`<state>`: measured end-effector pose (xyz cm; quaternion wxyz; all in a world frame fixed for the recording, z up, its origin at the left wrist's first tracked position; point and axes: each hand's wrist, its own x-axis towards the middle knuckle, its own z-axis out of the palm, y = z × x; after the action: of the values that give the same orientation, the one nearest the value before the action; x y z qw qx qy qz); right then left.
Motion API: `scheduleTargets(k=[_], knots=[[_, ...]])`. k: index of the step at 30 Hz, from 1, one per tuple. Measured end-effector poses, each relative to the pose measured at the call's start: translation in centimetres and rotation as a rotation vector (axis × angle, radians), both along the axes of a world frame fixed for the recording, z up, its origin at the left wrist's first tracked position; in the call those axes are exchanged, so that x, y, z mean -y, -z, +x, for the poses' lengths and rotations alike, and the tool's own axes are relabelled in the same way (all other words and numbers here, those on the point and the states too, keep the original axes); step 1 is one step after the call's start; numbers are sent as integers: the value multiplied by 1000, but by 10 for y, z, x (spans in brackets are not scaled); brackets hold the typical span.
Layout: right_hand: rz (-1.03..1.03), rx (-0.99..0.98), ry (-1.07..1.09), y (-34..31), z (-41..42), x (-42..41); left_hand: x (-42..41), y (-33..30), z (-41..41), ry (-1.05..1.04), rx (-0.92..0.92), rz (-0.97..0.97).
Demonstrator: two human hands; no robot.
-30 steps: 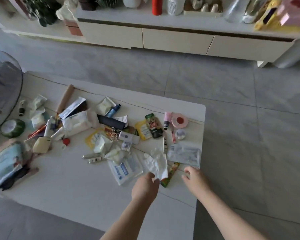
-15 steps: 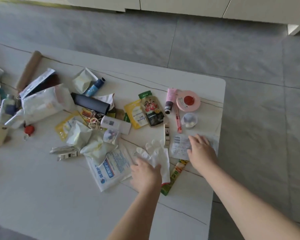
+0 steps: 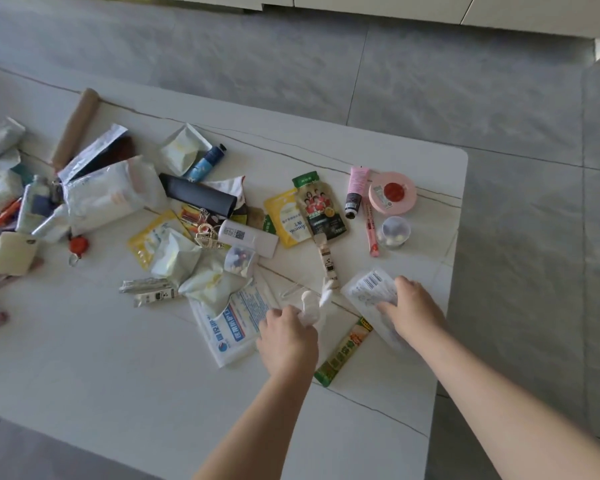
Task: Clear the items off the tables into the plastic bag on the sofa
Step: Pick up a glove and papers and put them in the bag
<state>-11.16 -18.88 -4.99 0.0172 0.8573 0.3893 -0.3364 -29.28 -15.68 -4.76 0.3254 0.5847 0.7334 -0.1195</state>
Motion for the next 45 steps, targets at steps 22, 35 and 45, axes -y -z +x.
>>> scheduleTargets(k=[22, 35, 45], knots=[[99, -256, 807, -2, -55, 39, -24, 15, -31, -164, 234, -89], [56, 24, 659, 10, -138, 20, 8, -2, -116, -641, 589, -168], [19, 88, 358, 3, -142, 15, 2, -16, -140, -694, 604, -32]])
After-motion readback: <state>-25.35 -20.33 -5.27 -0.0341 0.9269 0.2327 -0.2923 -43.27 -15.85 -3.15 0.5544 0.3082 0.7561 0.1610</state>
